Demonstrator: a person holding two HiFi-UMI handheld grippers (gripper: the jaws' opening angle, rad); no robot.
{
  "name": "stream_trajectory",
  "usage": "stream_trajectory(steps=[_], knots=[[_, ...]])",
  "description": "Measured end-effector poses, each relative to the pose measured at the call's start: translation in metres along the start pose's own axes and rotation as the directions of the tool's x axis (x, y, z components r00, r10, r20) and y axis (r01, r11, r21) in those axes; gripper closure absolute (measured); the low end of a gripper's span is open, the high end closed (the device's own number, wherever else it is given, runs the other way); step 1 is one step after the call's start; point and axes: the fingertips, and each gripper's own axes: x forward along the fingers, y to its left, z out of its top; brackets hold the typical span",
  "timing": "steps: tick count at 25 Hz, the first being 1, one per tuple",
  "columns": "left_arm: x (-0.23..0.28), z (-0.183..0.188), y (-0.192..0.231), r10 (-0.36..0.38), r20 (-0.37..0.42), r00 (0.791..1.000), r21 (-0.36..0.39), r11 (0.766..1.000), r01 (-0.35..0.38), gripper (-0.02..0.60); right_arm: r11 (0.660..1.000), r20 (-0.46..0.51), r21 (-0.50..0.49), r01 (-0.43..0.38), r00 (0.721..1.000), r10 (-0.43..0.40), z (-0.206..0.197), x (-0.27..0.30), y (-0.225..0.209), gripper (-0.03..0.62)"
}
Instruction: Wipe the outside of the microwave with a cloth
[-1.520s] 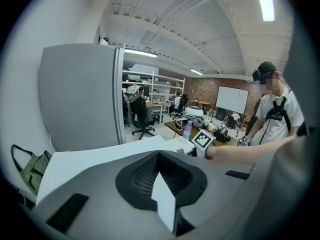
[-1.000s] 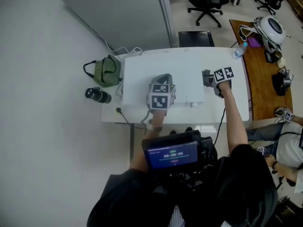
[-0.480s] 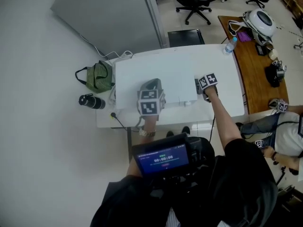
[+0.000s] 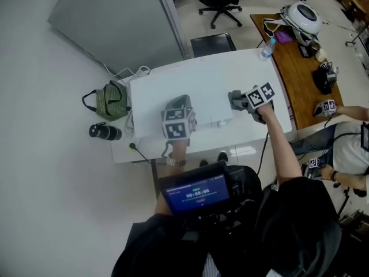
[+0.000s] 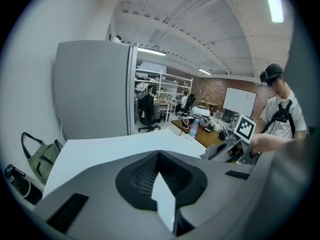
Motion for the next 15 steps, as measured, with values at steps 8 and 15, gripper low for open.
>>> stream_trajectory(steps=[8, 15], knots=[[-0.009, -0.003, 0.01, 0.01, 0.002, 1.0, -0.013, 1.0, -0.01, 0.584, 0.98, -0.13, 0.186, 0.075, 0.99, -0.052, -0.091, 0.075, -0.045, 0.554], [-0.013, 0.004, 0.012, -0.004, 0.027, 1.0, -0.021, 1.0, 0.005, 0.584, 0.953, -0.183, 0.281, 0.112, 0.981, -0.062, -0.132, 0.094, -0.067, 0.553]])
